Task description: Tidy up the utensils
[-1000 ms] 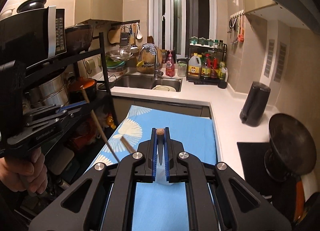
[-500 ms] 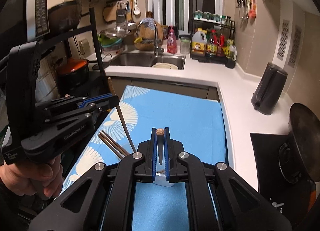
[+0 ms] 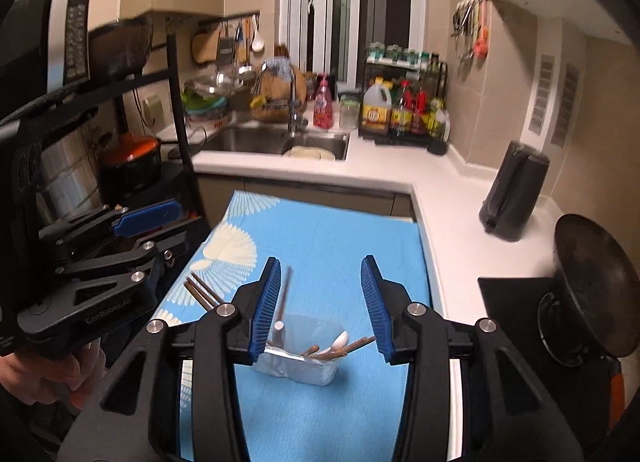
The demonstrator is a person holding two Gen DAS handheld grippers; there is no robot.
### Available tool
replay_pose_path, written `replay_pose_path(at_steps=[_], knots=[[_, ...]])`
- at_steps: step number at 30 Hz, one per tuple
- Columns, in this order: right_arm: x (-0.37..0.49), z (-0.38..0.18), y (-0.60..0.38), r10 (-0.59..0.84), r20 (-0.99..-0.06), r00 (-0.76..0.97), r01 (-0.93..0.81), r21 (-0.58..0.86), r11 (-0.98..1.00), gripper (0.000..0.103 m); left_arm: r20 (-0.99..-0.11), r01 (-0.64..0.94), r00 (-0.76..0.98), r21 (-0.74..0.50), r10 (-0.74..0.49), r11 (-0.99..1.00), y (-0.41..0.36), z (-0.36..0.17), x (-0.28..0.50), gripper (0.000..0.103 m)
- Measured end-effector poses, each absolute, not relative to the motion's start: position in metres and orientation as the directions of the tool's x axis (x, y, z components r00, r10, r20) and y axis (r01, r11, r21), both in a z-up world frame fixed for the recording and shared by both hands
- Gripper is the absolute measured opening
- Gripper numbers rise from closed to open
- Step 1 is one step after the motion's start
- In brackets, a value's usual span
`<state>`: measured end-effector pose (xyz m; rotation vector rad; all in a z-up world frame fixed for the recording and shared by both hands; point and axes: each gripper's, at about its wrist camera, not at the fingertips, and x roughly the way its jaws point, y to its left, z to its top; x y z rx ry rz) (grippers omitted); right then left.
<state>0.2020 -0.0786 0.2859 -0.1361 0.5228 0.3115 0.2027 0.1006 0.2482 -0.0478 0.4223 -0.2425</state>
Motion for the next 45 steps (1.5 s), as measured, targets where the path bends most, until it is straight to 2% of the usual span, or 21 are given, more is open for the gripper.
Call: replay_pose_path(at_steps=[2, 5, 7, 9, 11, 14, 17, 23, 30, 45], knots=[[0.183, 0.298, -0.086, 0.258, -0.454, 0.853, -0.315, -0.053, 0.948, 0.049, -0.363, 0.200, 0.905, -0.097, -0.222, 0.975, 0.102, 0.250, 0.181, 0.060], [0.143, 0.305, -0.105, 0.261, -0.355, 0.898, -0.295, -0.043, 0.955, 0.066, -0.320, 0.171, 0.927, -0.103, -0.196, 0.980, 0.102, 0.244, 0.148, 0.072], [0.119, 0.297, -0.116, 0.267, -0.320, 0.909, -0.286, -0.011, 0.958, 0.080, -0.295, 0.151, 0.939, -0.108, -0.177, 0.983, 0.100, 0.233, 0.124, 0.079], [0.096, 0.281, -0.125, 0.293, -0.294, 0.910, -0.299, 0.023, 0.954, 0.087, -0.285, 0.126, 0.946, -0.115, -0.155, 0.985, 0.097, 0.215, 0.105, 0.088], [0.076, 0.258, -0.134, 0.277, -0.260, 0.925, -0.278, 0.035, 0.960, 0.094, -0.289, 0.094, 0.949, -0.117, -0.125, 0.989, 0.092, 0.190, 0.088, 0.090], [0.065, 0.218, -0.142, 0.239, -0.257, 0.936, -0.235, 0.047, 0.971, 0.096, -0.339, 0.033, 0.938, -0.109, -0.068, 0.994, 0.084, 0.145, 0.075, 0.094], [0.067, 0.176, -0.148, 0.204, -0.317, 0.926, -0.199, 0.046, 0.979, 0.096, -0.363, 0.009, 0.931, -0.089, -0.041, 0.996, 0.076, 0.106, 0.070, 0.095], [0.083, 0.106, -0.155, 0.170, -0.343, 0.924, -0.171, 0.026, 0.985, 0.096, -0.400, -0.060, 0.916, -0.084, 0.021, 0.995, 0.077, 0.051, 0.078, 0.095], [0.091, 0.068, -0.150, 0.162, -0.338, 0.927, -0.160, 0.035, 0.987, 0.096, -0.398, -0.070, 0.916, -0.049, 0.045, 0.996, 0.070, 0.034, 0.083, 0.095], [0.097, 0.045, -0.145, 0.134, -0.320, 0.938, -0.130, 0.034, 0.991, 0.096, -0.382, -0.078, 0.922, -0.024, 0.063, 0.997, 0.063, 0.025, 0.075, 0.095]])
